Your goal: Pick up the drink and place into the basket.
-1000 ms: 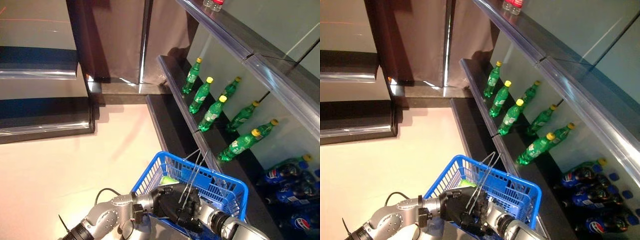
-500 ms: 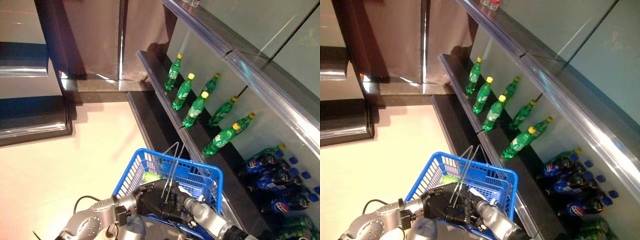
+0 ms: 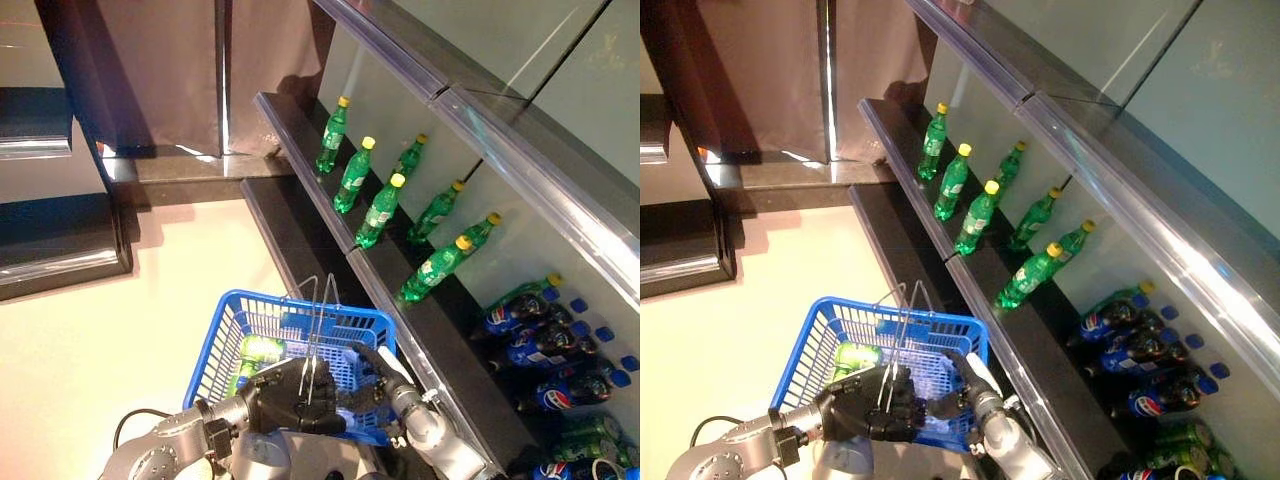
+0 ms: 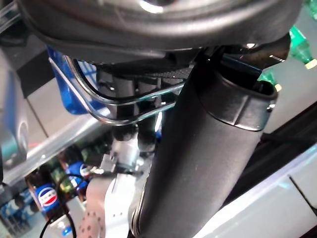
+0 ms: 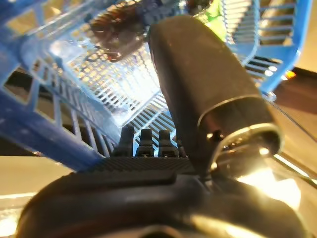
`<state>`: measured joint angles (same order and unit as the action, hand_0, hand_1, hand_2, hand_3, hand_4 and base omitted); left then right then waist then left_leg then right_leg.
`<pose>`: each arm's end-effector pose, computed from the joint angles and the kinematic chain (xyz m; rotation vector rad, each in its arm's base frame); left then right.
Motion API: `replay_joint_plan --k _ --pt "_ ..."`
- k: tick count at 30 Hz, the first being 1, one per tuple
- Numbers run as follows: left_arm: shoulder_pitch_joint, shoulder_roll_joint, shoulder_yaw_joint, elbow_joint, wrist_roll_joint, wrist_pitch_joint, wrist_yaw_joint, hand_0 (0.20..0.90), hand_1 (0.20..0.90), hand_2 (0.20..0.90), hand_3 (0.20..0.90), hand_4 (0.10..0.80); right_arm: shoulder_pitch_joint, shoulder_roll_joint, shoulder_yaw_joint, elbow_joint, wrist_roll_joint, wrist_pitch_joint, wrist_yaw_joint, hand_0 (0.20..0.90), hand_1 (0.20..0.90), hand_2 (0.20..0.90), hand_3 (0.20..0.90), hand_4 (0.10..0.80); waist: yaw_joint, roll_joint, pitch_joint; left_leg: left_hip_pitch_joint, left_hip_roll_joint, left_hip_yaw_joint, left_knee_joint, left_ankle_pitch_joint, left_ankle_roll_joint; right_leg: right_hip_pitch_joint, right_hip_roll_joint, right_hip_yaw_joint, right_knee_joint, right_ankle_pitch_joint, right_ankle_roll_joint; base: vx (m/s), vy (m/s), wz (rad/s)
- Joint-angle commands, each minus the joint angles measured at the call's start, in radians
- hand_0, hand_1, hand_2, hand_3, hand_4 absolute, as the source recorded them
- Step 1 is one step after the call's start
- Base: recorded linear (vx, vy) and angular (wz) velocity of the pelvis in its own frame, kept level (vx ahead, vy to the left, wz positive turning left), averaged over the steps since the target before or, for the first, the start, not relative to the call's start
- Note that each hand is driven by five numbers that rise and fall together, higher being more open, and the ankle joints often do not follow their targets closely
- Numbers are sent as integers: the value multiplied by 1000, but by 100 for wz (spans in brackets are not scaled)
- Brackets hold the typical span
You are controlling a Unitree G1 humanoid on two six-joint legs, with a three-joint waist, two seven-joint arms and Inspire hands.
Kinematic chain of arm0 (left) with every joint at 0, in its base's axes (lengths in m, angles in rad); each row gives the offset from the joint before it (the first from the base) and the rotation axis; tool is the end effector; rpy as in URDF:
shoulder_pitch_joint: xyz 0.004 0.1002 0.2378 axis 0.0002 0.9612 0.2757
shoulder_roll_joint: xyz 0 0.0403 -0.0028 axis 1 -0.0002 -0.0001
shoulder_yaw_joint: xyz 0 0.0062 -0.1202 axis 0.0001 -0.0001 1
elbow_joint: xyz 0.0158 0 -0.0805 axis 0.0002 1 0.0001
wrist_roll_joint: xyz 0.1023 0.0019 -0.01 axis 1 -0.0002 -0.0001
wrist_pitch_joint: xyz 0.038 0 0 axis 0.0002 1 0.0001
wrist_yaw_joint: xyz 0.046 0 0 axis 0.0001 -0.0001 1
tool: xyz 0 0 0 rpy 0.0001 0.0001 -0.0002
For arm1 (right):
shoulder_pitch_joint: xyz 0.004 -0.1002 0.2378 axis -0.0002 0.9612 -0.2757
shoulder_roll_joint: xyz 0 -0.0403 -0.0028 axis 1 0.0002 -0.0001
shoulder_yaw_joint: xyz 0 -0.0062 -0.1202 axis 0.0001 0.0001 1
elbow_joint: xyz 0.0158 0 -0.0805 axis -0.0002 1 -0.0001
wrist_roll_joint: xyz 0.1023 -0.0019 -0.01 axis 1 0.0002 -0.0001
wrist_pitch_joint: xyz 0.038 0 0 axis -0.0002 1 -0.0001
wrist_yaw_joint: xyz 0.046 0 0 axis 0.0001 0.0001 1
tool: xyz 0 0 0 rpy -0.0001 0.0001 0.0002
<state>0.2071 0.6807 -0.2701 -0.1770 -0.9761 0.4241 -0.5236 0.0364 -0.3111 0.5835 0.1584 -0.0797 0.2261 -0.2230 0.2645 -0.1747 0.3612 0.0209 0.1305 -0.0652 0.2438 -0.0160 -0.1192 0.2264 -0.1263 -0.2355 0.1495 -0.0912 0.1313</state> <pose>0.1445 0.2221 0.0176 -0.4772 0.5979 -0.7962 0.1588 -0.1242 -0.0389 -0.5241 0.4148 0.3018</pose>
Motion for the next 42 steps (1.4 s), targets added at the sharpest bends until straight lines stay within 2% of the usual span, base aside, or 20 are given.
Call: replay_joint_plan --k 1,10,19,22,27,38,42 --pt "-26 -176 -1 -385 -236 -203 -248 300 300 300 200 100 -17 -119 -131 -119 -75 -106 -211 900 900 900 900 800 -57 50 -133 77 -30 23 15 -6 32 -94 -19 63 6 192 131 -1 53 -3" --pt "16 -209 5 -393 -259 -260 -221 300 300 300 200 100 69 -143 -287 -359 -71 -361 -406 900 900 900 900 800 -96 100 -165 88 -55 39 22 -25 32 -84 -53 64 16 158 130 -8 123 -9" --pt "98 -214 65 -376 -252 -350 -158 300 300 300 200 100 170 -164 -422 -505 -68 -557 -514 900 900 900 900 800 -128 128 -192 89 -70 61 26 -44 26 -79 -79 59 17 126 115 -54 88 -5" --pt "121 -219 75 -374 -254 -363 -156 300 300 300 200 100 186 -156 -440 -518 -53 -578 -503 900 900 900 900 800 -135 136 -196 91 -71 67 21 -43 24 -81 -81 61 19 121 108 -28 61 -7" --pt "142 -216 61 -356 -256 -391 -165 300 300 300 200 100 190 -174 -429 -495 -12 -544 -463 900 900 900 900 800 -142 152 -194 90 -74 74 23 -36 21 -81 -87 58 24 118 98 21 58 -3" --pt "211 -208 24 -324 -227 -420 -187 300 300 300 200 100 216 -150 -382 -404 102 -560 -445 900 900 900 900 800 -141 176 -169 103 -76 71 37 -25 19 -66 -100 44 42 134 106 85 10 1" --pt "206 -201 2 -302 -222 -439 -188 300 300 300 200 100 184 -129 -363 -335 141 -577 -460 900 900 900 900 800 -135 181 -150 86 -83 64 54 -23 24 -78 -108 47 47 148 114 71 -14 0"
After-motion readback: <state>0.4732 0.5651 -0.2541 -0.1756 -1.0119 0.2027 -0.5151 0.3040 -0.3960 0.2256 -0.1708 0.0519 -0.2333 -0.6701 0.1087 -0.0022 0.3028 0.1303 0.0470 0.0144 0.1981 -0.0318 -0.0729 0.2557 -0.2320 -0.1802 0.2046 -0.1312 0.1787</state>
